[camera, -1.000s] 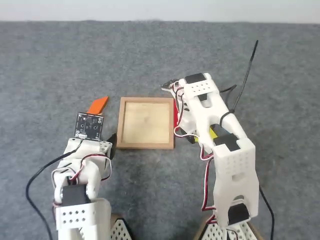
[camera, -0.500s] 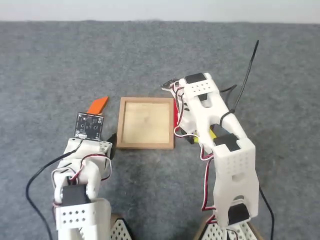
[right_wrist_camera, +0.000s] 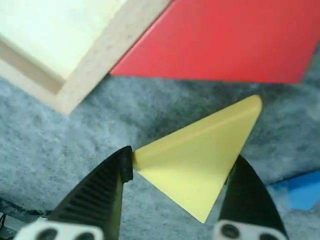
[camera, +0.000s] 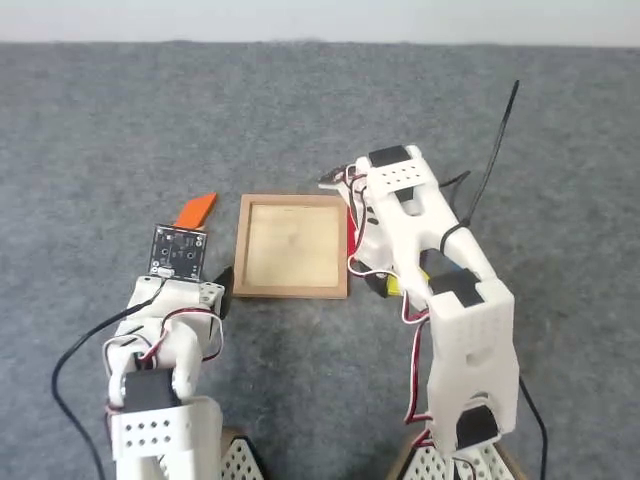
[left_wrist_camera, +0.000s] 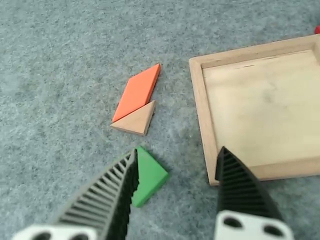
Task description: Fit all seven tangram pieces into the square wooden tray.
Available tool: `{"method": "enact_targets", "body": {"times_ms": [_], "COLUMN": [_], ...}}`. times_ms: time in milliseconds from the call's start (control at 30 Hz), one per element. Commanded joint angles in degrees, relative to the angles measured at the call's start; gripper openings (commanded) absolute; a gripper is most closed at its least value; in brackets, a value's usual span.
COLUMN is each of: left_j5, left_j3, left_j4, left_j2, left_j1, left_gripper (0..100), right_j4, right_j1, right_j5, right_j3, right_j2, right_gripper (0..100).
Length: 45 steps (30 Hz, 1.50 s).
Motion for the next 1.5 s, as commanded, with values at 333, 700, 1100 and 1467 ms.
{"method": "enact_targets", "body": {"times_ms": [333, 700, 1100, 1467], "left_j5": [0.79, 0.7, -5.36, -5.36], "left_j3": [-0.57, 0.57, 3.3, 3.47], "left_j4": [-1.05, 3.78, 4.4, 4.22], "left_j2": [-0.53, -0.62, -0.62, -0.62], "left_j1": [-0.44, -1.93, -19.43, -19.34], "left_gripper": [24, 24, 24, 24], "right_j4": [0.75, -6.81, -8.31, -6.2], "right_j1": [0.22, -7.96, -16.84, -18.42], "right_j5": [8.18, 18.64, 26.64, 32.0], "right_j3": [5.8, -0.62, -23.12, -37.8], "right_j2": [-19.74, -20.79, 0.75, 14.73], "right_gripper": [15.1, 15.1, 15.1, 15.1]}}
